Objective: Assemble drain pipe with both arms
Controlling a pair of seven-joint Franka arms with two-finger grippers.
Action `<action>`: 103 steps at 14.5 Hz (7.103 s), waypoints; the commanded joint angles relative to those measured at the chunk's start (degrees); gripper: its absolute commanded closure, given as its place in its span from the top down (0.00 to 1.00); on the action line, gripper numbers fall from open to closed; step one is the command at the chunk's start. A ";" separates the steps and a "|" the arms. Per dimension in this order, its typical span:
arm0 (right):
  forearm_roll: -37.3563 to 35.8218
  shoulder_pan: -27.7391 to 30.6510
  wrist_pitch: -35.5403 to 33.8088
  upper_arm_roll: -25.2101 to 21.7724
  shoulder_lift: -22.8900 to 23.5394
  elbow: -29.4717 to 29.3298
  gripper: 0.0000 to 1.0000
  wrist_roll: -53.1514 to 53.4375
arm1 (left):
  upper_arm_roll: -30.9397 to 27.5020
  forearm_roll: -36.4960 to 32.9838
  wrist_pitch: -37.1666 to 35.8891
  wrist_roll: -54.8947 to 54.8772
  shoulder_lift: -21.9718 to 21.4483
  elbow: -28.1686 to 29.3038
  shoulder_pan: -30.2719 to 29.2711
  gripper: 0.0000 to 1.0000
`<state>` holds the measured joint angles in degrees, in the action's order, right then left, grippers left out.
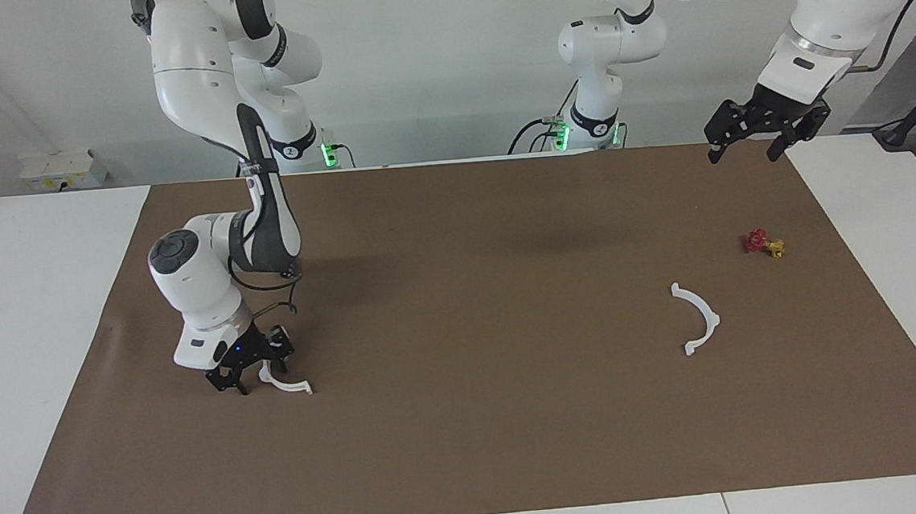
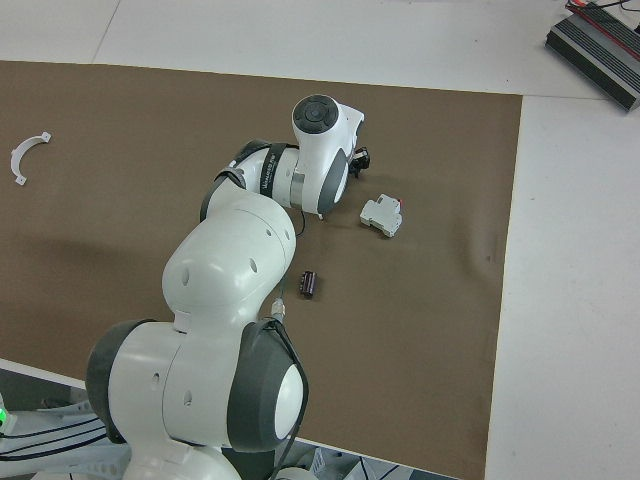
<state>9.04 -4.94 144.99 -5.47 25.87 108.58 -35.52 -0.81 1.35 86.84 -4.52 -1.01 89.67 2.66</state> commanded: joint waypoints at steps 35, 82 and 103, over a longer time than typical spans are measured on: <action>-15.37 -33.56 -1.20 0.46 -0.12 -1.27 0.00 64.18 | -0.24 -0.47 58.18 -1.72 23.34 23.09 -4.06 0.77; -9.92 -1.92 -55.08 -0.16 -30.44 -15.07 1.00 43.87 | -0.68 -7.51 56.51 27.81 19.12 26.87 31.44 0.00; -9.83 -2.01 -55.43 0.02 -30.27 -15.33 1.00 43.26 | -0.60 -7.51 60.64 29.66 19.82 28.63 32.06 0.00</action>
<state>-2.13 -7.77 89.17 -5.77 -3.08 91.86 9.48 -0.55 -4.56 145.54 23.46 19.46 116.44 33.62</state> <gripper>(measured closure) 0.000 0.793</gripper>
